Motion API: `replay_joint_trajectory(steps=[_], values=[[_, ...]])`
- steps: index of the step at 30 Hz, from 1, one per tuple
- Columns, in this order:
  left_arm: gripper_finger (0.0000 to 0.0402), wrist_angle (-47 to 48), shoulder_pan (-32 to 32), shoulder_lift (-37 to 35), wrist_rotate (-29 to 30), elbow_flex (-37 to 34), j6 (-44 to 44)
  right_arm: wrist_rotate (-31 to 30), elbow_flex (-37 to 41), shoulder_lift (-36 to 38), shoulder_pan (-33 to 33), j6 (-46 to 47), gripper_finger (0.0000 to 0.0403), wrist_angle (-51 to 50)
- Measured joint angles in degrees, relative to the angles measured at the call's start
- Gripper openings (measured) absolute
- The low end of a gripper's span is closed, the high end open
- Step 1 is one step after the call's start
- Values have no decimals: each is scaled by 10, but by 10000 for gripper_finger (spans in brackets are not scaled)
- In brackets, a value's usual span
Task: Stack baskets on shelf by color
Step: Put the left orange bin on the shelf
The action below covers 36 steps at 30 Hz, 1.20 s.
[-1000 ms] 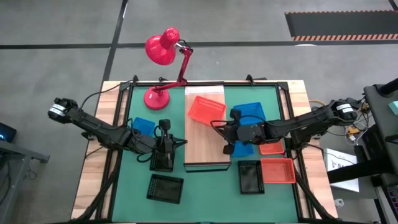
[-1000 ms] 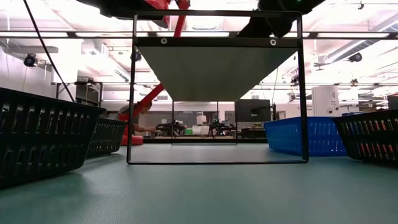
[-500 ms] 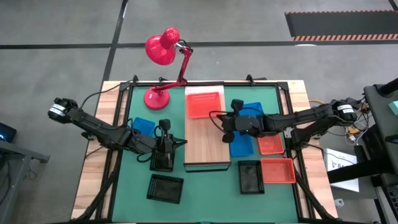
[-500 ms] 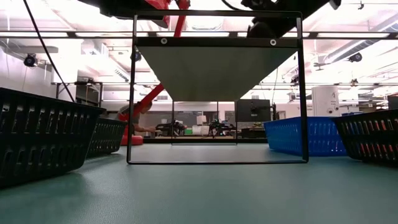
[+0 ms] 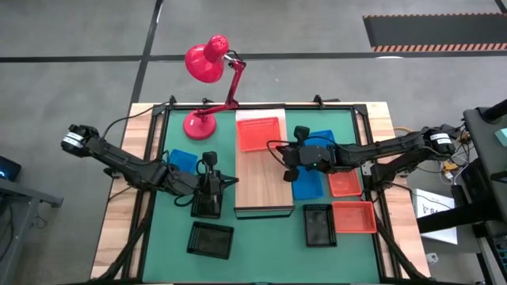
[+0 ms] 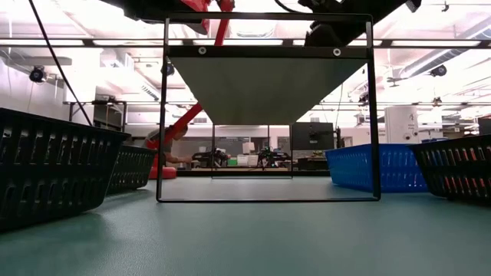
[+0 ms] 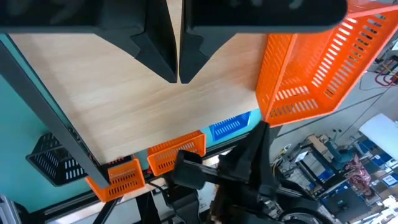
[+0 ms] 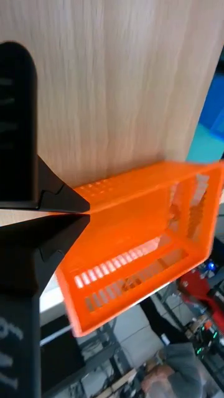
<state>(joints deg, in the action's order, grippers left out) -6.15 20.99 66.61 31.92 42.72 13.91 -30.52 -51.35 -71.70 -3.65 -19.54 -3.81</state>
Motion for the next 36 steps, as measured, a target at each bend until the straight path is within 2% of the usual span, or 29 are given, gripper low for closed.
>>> replay_joint_trajectory(steps=[11, 15, 18, 22, 26, 36], values=[[1, -26, 0, 0, 0, 0, -1, 6, 0, 29, -27, 7, 9, -5], [1, -24, 0, 0, 0, 0, -34, 11, 0, 46, -37, 8, 9, -14], [2, -25, 0, 0, 0, -3, -62, 47, 0, 62, -40, 14, 9, -29], [2, -24, -7, 11, 0, -14, -83, 127, 0, 75, -40, 32, 9, -59], [1, -42, -26, 34, 0, -16, -96, 172, 2, 72, -40, 46, 9, -69], [1, -50, -129, 59, -1, -14, -58, 164, 10, 51, -12, 35, 9, -61]])
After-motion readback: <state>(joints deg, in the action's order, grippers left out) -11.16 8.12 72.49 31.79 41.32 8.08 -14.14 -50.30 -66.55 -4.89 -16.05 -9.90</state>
